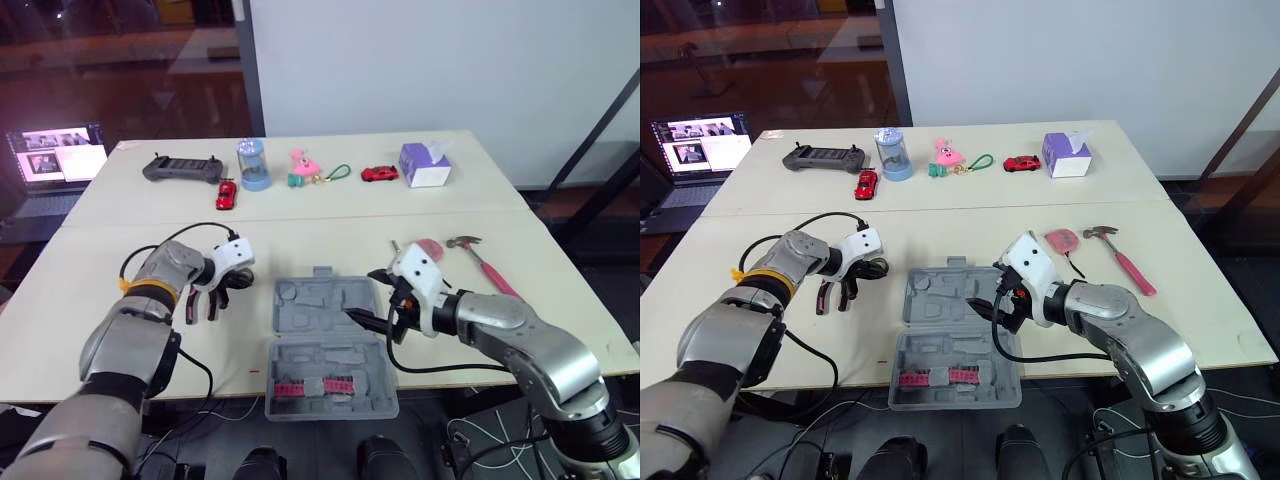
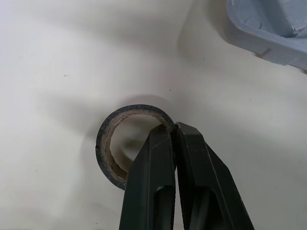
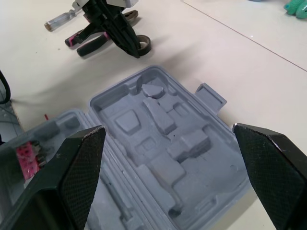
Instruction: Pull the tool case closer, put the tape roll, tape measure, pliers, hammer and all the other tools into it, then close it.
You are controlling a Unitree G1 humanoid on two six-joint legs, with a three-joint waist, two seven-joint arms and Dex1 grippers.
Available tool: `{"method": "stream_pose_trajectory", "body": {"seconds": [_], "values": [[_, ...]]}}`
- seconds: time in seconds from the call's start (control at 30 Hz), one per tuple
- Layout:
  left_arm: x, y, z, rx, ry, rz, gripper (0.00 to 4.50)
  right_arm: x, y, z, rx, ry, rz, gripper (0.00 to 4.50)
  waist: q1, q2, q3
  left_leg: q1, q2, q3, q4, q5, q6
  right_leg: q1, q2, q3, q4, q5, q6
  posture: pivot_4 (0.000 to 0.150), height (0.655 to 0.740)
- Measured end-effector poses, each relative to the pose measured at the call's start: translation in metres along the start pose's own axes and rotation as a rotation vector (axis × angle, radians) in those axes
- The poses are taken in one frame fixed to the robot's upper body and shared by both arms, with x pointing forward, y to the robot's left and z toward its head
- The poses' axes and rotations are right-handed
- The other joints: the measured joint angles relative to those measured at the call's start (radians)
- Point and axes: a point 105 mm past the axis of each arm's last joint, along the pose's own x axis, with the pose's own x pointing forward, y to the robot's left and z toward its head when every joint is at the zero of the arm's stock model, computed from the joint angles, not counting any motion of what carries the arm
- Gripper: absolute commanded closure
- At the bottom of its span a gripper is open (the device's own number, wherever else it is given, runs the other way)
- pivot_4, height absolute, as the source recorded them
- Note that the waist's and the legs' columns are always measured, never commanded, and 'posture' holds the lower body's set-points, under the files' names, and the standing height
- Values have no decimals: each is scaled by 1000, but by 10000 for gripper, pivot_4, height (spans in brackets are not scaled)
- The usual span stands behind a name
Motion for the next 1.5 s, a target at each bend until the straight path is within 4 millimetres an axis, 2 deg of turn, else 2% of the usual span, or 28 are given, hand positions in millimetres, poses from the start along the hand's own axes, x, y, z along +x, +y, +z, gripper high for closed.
{"method": "stream_pose_trajectory", "body": {"seconds": [0.17,0.27,0.6,1.17,1.3,1.5], "values": [[-20,6,25,45,-76,-76,44550,2,2,3,4,-16,2,0,1,0,0,0,0,0,0,1,-2,0,0,0,0,0,0,1500,7400],[-23,2,35,84,-106,-135,44550,4,4,2,2,-13,8,0,0,0,0,0,0,0,0,1,-2,0,0,0,0,0,0,1500,7400],[-2,-32,67,195,-194,-348,44550,10,6,8,-17,-50,3,0,-1,0,0,0,0,0,0,1,-2,0,0,0,0,0,0,1500,7400],[22,-47,64,261,-128,-357,44550,9,5,1,5,-24,-46,0,0,0,0,0,0,0,1,0,-1,0,0,0,0,0,0,1500,7400],[27,-52,56,257,-100,-365,44550,9,5,1,7,-23,-51,0,-3,0,0,0,0,0,0,0,0,-1,0,0,0,0,0,1500,7400],[29,-49,56,252,-94,-338,44550,8,4,1,8,-24,-57,0,-1,0,0,0,0,0,1,0,0,-1,0,0,0,0,0,1500,7400]]}}
